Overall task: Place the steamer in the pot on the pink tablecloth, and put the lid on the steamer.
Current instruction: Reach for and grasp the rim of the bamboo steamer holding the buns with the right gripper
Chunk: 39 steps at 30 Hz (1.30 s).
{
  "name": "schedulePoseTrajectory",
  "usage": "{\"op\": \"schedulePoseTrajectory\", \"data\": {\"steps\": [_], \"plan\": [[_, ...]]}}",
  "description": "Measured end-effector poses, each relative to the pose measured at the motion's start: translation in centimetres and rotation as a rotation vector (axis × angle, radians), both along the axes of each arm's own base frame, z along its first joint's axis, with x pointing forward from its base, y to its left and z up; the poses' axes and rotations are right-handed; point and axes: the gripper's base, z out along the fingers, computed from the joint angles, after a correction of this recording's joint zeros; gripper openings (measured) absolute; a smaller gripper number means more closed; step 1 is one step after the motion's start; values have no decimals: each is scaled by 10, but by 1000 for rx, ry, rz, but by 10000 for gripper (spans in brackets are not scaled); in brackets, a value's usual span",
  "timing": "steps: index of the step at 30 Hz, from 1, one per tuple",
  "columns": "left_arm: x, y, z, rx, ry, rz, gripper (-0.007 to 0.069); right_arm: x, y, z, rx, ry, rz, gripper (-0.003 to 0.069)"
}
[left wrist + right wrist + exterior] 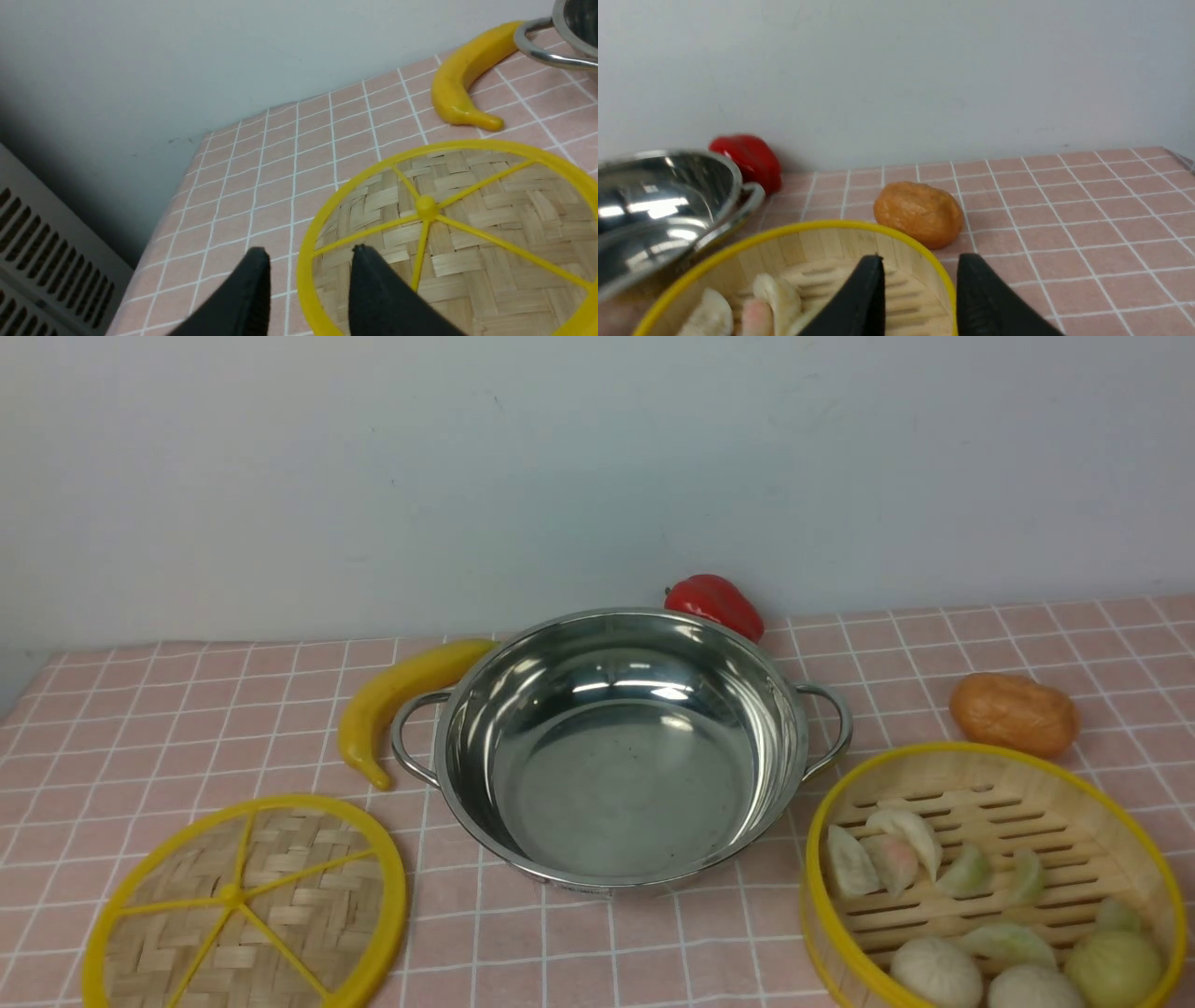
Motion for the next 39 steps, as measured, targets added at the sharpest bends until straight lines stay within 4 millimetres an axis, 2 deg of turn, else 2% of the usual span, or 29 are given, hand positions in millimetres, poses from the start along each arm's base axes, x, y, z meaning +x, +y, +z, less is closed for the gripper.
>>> {"op": "schedulePoseTrajectory", "data": {"steps": [3,10,14,17,18,23,27,32,39], "plan": [[0,0,0,7,1,0,241,0,0,6,140,-64,-3,240],[0,1,1,46,3,3,243,0,-2,15,307,-160,-15,240],[1,2,4,127,-23,-8,243,-1,-4,23,454,-247,-25,240],[2,0,10,186,-76,-31,243,-2,-5,25,501,-277,-27,240],[3,-2,17,271,-139,-64,243,-2,-6,27,523,-301,-28,240],[4,-11,31,443,-288,-154,243,-3,-8,32,540,-359,-30,240],[2,-21,41,509,-415,-235,243,-4,-9,34,545,-382,-32,240],[-3,-34,54,428,-602,-353,243,-4,-9,34,545,-388,-32,240],[-24,-58,75,132,-914,-662,243,-4,-9,35,589,-393,-27,240]]}}
